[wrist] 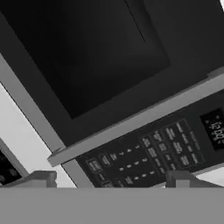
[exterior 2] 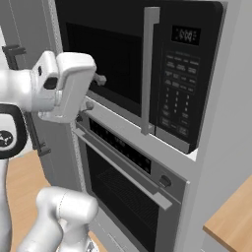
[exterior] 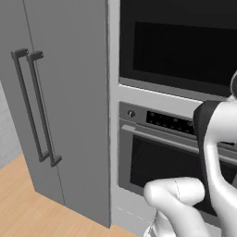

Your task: Pick the broccoli from the sink and place it in the bowl. Then pick the bowl and place it in the microwave. Then close the microwave door and press the start button.

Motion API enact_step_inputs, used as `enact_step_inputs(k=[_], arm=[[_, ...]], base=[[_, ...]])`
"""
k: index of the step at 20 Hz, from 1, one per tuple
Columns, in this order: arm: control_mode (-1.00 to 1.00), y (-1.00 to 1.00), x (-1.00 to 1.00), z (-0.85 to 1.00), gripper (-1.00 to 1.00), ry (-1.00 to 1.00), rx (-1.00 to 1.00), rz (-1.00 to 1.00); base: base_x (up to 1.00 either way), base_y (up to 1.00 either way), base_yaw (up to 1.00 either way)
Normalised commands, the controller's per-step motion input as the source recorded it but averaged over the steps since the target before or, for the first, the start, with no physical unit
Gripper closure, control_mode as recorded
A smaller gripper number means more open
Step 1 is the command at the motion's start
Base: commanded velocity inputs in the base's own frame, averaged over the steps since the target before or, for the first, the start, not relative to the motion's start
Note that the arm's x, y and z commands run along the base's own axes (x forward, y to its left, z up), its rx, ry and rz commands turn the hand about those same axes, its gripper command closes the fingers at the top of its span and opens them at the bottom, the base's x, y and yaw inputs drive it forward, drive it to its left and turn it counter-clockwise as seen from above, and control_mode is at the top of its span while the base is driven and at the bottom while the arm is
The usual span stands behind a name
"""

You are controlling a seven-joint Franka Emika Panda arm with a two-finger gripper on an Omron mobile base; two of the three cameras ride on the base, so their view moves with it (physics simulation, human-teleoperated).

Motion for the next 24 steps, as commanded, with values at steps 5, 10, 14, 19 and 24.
enact_step_inputs(k=[5,10,14,19,24], arm=[[-1.0,0.0,-0.34,-0.01,-1.0,-0.24,0.43,-0.14],[-1.0,0.0,-0.14,0.0,-1.0,-0.16,0.35,-0.03],[-1.0,0.0,-0.02,0.0,-1.0,-0.3,0.23,0.0],[-1.0,0.03,0.06,-0.08,-1.0,-0.23,0.15,0.0],[-1.0,0.06,0.1,-0.34,-1.0,-0.23,0.09,0.0]], base=[[0.0,0.0,0.0],[0.0,0.0,0.0],[0.0,0.0,0.0],[0.0,0.0,0.0],[0.0,0.0,0.0]])
